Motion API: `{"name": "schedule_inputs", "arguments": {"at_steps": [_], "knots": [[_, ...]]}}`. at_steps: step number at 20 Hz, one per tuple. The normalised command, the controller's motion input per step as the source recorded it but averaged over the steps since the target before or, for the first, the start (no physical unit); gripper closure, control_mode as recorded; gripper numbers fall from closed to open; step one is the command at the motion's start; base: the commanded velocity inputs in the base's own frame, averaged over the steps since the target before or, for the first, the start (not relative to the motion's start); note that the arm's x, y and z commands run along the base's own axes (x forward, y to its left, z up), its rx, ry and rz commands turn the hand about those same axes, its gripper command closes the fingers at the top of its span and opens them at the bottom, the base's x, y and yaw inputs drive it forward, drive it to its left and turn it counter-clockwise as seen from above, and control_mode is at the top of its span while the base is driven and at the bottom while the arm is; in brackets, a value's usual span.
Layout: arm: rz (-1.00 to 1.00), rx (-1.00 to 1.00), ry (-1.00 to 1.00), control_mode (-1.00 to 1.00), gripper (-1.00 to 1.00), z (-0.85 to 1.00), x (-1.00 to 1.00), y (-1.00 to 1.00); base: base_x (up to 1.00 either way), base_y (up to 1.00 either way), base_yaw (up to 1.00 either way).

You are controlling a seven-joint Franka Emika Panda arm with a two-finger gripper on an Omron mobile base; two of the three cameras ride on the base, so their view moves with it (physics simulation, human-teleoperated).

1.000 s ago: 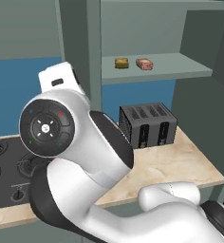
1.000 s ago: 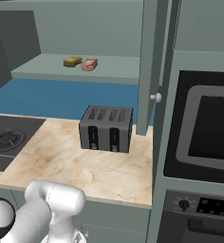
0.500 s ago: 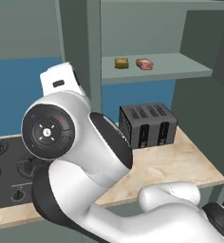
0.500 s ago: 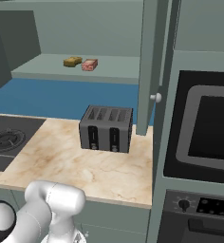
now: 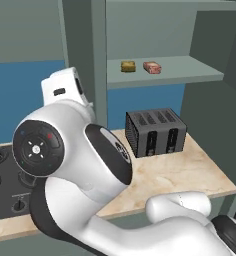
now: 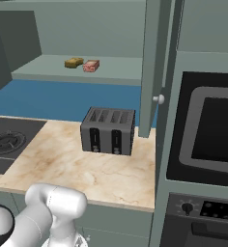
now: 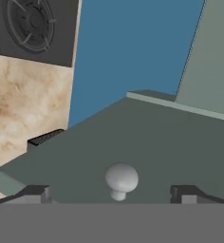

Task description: Pick up the bar soap and sponge from the sink, and place them back in the cabinet, and close the cabinet doors.

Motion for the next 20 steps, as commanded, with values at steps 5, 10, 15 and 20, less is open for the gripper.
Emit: {"name": "schedule_inputs", "arguments": {"at_steps": [5,10,15,20], "knots": [[-0.06,0.0,-0.01,-1.0,-1.0,0.0,0.0,0.0,0.0,0.0,0.0],[-0.04,0.0,-0.01,-1.0,-1.0,0.0,0.01,0.0,0.0,0.0,0.0],[-0.04,-0.01,-0.02,-1.0,-1.0,0.0,0.1,0.0,0.0,0.0,0.0],[-0.02,-0.02,-0.05,-1.0,-1.0,0.0,0.11,0.0,0.0,0.0,0.0]]}}
